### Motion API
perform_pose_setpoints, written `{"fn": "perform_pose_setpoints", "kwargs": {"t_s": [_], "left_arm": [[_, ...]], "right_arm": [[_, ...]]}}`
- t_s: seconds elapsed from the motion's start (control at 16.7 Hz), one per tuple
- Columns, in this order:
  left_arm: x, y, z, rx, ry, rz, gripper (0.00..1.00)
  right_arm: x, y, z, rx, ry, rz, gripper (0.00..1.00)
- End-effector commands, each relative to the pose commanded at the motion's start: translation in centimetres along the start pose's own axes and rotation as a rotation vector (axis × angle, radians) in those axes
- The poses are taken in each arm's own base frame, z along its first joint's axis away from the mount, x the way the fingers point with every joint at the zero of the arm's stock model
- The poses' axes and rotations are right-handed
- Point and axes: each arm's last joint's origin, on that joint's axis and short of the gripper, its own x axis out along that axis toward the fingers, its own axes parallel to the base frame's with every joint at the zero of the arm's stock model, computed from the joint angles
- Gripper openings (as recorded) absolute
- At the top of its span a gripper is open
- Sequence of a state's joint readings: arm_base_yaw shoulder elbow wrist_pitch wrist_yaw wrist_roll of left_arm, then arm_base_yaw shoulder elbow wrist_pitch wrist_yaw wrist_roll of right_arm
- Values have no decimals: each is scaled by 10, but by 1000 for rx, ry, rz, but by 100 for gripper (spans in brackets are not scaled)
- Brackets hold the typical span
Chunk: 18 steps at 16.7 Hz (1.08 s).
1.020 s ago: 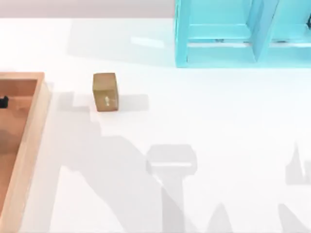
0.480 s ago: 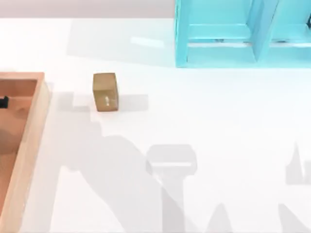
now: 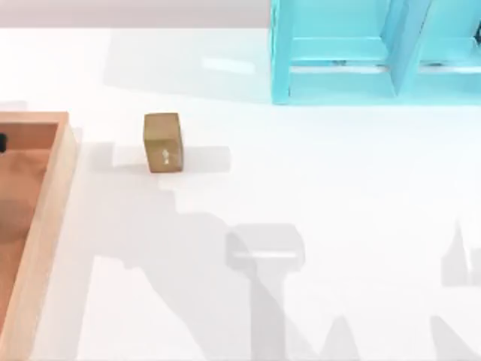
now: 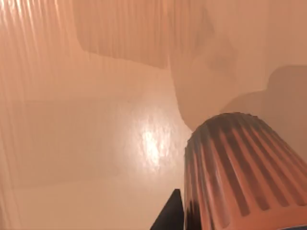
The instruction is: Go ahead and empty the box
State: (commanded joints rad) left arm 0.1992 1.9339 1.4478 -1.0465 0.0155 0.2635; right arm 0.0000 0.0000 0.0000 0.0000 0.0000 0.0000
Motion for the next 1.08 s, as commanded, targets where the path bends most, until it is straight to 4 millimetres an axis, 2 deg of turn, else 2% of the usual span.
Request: {"fn": "perform_pose_setpoints", "kwargs": {"t_s": [0.18, 0.36, 0.48, 0.54, 0.72, 1.08], "left_arm": [[-53, 2, -3, 0, -53, -11, 0], [-111, 2, -18, -8, -104, -20, 0], [-136, -1, -29, -9, -125, -25, 0], [-143, -3, -31, -7, -126, -28, 0], [-141, -5, -25, 4, -92, -24, 0], [-107, -3, 2, 2, 24, 6, 0]], "right_arm": [[0, 0, 0, 0, 0, 0, 100], [0, 0, 0, 0, 0, 0, 100], [0, 0, 0, 0, 0, 0, 100], [0, 0, 0, 0, 0, 0, 100], [0, 0, 0, 0, 0, 0, 100], [0, 0, 0, 0, 0, 0, 100]]}}
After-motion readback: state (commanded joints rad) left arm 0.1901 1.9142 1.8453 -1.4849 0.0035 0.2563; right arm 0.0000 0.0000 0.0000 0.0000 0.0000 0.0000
